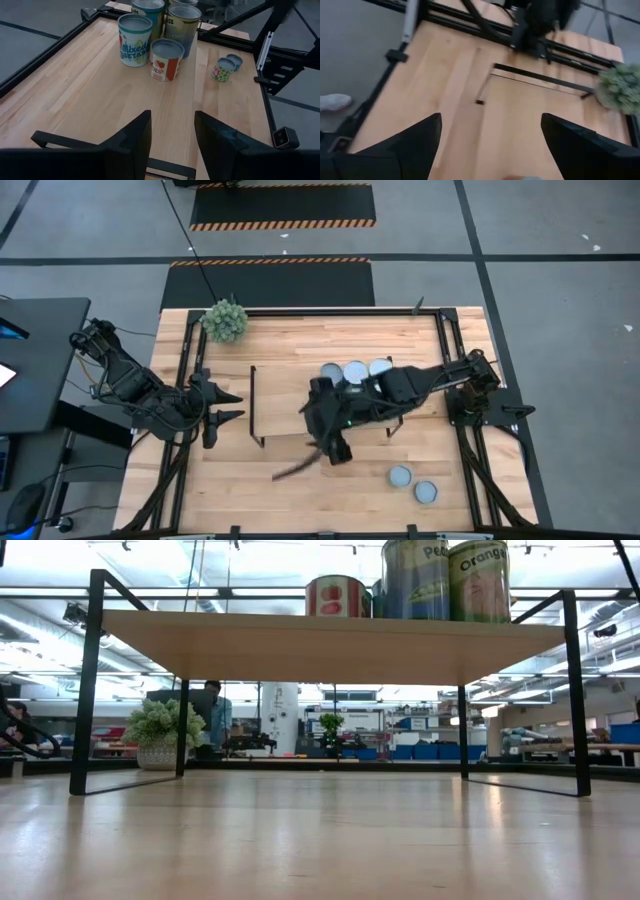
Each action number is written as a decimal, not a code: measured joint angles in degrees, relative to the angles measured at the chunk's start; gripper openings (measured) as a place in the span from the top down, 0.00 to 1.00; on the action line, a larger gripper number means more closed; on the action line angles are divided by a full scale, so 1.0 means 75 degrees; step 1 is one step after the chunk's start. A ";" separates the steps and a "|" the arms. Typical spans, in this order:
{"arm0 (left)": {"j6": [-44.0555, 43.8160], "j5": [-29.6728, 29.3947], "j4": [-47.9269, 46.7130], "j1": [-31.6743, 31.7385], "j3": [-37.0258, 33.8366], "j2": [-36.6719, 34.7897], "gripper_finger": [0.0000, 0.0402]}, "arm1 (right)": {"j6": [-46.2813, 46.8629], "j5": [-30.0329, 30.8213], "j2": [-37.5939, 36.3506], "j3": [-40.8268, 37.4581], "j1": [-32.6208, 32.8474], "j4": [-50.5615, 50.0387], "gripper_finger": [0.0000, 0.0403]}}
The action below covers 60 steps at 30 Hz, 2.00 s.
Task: Pick and place cans onto a shelf
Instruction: Put the canned diced tomatoes on the shelf
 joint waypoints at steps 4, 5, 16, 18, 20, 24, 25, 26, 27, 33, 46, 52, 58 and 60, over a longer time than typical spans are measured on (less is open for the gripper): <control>0.0000 0.0000 -0.0002 0.0000 0.0000 0.0000 0.61 | 0.0282 -0.0014 -0.0009 -0.0254 0.0437 -0.0089 0.13; 0.0001 0.0000 -0.0002 0.0001 0.0000 -0.0001 0.61 | 0.0441 -0.0014 -0.0006 -0.0327 0.0553 -0.0193 0.13; 0.0206 0.0000 -0.0002 0.0003 0.0000 0.0000 0.61 | 0.2638 -0.0289 0.0009 -0.1567 0.1598 -0.0747 0.13; 0.0212 -0.0001 -0.0002 0.0000 0.0000 0.0000 0.61 | 0.3218 -0.0280 0.0008 -0.1684 0.1616 -0.0658 0.13; 0.0211 0.0000 -0.0002 0.0003 -0.0001 0.0000 0.61 | 0.3609 -0.0126 0.0003 -0.1733 0.1538 -0.0611 0.13; 0.0131 0.0000 0.0026 0.0000 0.0000 0.0000 0.61 | 0.3380 0.0036 0.0003 -0.1745 0.1359 -0.0525 0.13; 0.0112 0.0000 0.0097 0.0000 0.0000 -0.0001 0.61 | 0.3304 0.0032 0.0003 -0.1745 0.1303 -0.0532 0.13; 0.0116 0.0003 0.0215 0.0003 0.0000 0.0003 0.61 | 0.3287 0.0021 0.0003 -0.1745 0.1229 -0.0543 0.13; 0.0144 -0.0003 0.0337 0.0005 0.0000 0.0042 0.61 | 0.3284 0.0018 0.0003 -0.1745 0.1162 -0.0537 0.13; 0.0344 0.1055 0.1083 0.0982 0.0000 0.0707 0.63 | 0.2985 0.0201 0.0005 -0.1374 0.0861 -0.0601 0.13; 0.1630 0.3549 0.2703 0.3685 0.0000 0.2602 0.65 | 0.2794 0.1438 -0.0009 0.0929 0.0825 -0.2725 0.13; 0.1782 0.3908 0.3527 0.4276 0.0000 0.3414 0.65 | 0.2904 0.1601 -0.0137 0.1127 0.1063 -0.2960 0.13; 0.1804 0.3966 0.4505 0.4450 0.0000 0.4038 0.65 | 0.3003 0.1598 -0.0140 0.1152 0.1373 -0.3152 0.13; 0.1911 0.4017 0.4875 0.4447 0.0000 0.4230 0.65 | 0.3076 0.1598 -0.0140 0.1152 0.1446 -0.3202 0.13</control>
